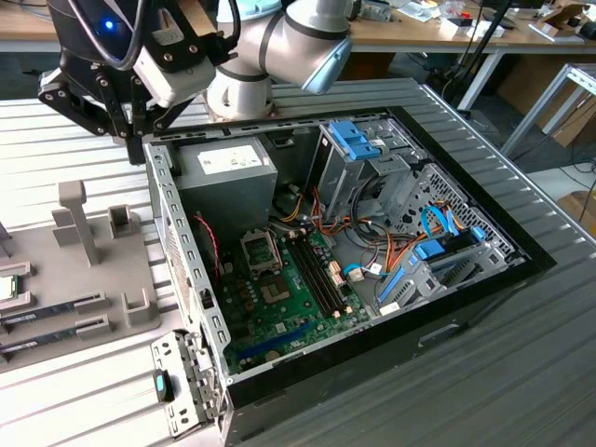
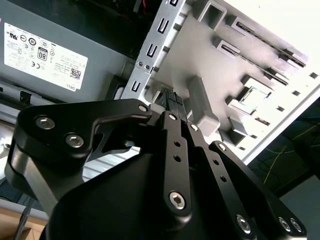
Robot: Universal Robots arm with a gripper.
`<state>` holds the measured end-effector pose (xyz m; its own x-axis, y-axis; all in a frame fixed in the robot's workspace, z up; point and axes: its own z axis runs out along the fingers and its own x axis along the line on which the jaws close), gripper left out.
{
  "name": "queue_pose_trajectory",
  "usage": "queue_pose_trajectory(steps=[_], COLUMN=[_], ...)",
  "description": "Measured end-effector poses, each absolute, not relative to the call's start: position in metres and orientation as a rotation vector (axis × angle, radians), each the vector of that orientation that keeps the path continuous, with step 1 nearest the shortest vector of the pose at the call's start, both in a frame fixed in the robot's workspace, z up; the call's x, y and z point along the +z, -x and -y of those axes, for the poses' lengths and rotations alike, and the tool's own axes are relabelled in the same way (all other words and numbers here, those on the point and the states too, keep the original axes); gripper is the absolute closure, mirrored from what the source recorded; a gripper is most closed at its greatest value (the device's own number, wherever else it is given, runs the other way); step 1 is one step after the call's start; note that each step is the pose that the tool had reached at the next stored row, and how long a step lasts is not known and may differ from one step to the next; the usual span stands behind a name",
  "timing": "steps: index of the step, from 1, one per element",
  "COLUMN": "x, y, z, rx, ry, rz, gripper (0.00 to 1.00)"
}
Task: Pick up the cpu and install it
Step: 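Reach for the cpu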
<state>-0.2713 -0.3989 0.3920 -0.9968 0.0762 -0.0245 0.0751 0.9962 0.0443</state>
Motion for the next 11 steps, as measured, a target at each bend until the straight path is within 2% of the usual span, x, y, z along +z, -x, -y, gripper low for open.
queue_pose_trajectory(steps=[11], x=[0.3912], y=[0.2818], z=[0.399], rx=[0.068], ry=[-0.118], rz=[-3.112], gripper=[0.89])
